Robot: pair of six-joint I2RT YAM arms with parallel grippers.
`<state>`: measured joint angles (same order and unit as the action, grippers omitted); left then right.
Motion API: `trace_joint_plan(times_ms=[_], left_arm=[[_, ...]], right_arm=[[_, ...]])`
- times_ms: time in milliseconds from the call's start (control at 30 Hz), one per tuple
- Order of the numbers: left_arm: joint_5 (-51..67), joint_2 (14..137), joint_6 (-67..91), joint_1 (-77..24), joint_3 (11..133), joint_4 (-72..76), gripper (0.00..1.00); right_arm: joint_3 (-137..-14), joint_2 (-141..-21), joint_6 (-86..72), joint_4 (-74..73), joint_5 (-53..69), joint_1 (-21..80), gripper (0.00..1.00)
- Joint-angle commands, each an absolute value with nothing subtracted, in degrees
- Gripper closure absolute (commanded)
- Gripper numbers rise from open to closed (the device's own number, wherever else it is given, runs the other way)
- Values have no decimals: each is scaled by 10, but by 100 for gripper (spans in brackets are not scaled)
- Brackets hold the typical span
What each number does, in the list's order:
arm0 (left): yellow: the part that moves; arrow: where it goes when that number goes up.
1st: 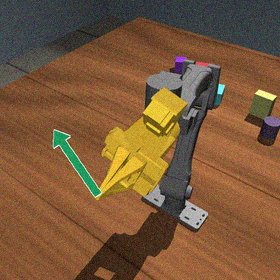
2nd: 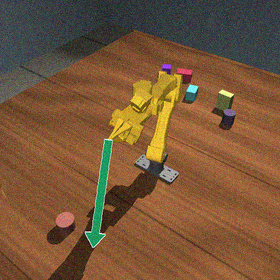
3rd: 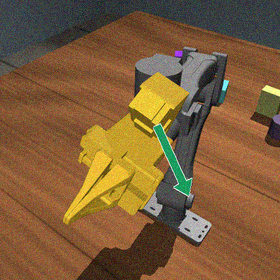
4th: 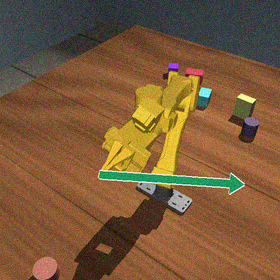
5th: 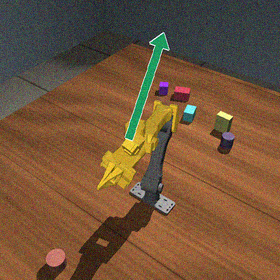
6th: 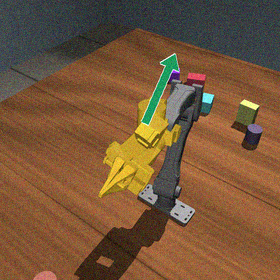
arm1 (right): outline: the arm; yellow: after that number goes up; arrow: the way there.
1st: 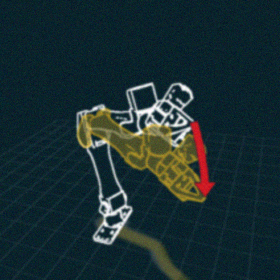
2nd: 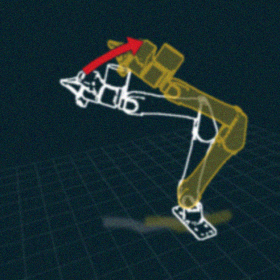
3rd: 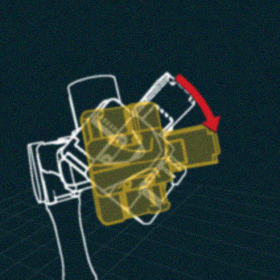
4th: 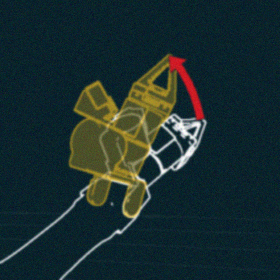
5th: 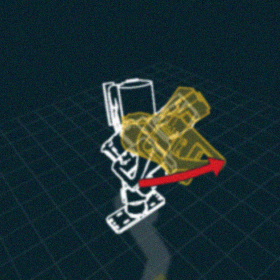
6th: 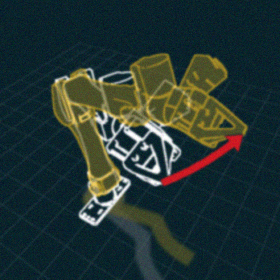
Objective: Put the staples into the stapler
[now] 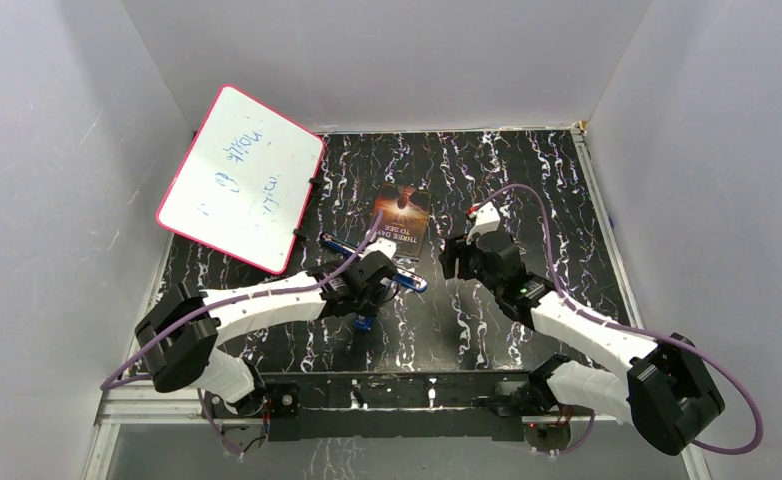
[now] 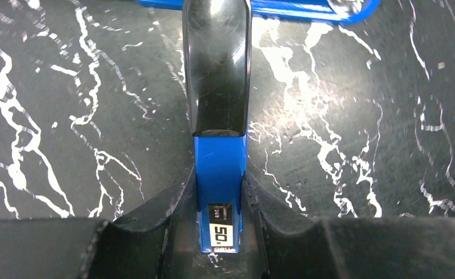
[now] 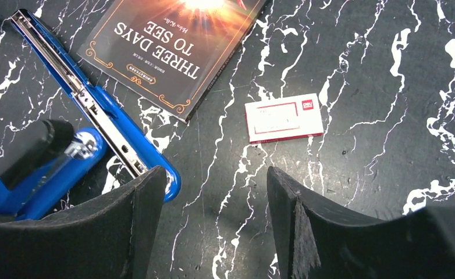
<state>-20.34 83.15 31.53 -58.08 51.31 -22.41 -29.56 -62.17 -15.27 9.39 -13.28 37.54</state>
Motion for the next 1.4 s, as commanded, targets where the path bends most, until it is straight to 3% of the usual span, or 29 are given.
trace_joint_plan(times_ms=[0, 333, 500, 767, 867, 1067, 1367], left_arm=[[-126, 813, 144, -581, 498, -167, 93], [93, 844, -58, -581, 508, -203, 95], [49, 863, -122, -581, 510, -208, 79], [-13, 875, -155, -581, 514, -209, 40], [-15, 862, -148, -580, 507, -192, 32], [29, 863, -128, -573, 536, -143, 30], [100, 940, -121, -573, 591, -91, 34]], right_arm=[[-291, -605, -168, 140, -114, 370, 27], [-287, -606, -169, 148, -103, 368, 27], [-284, -604, -166, 151, -89, 367, 27], [-286, -603, -165, 144, -76, 367, 27], [-282, -597, -166, 138, -74, 367, 27], [-279, -588, -173, 126, -82, 367, 27], [-269, -579, -203, 98, -96, 363, 27]])
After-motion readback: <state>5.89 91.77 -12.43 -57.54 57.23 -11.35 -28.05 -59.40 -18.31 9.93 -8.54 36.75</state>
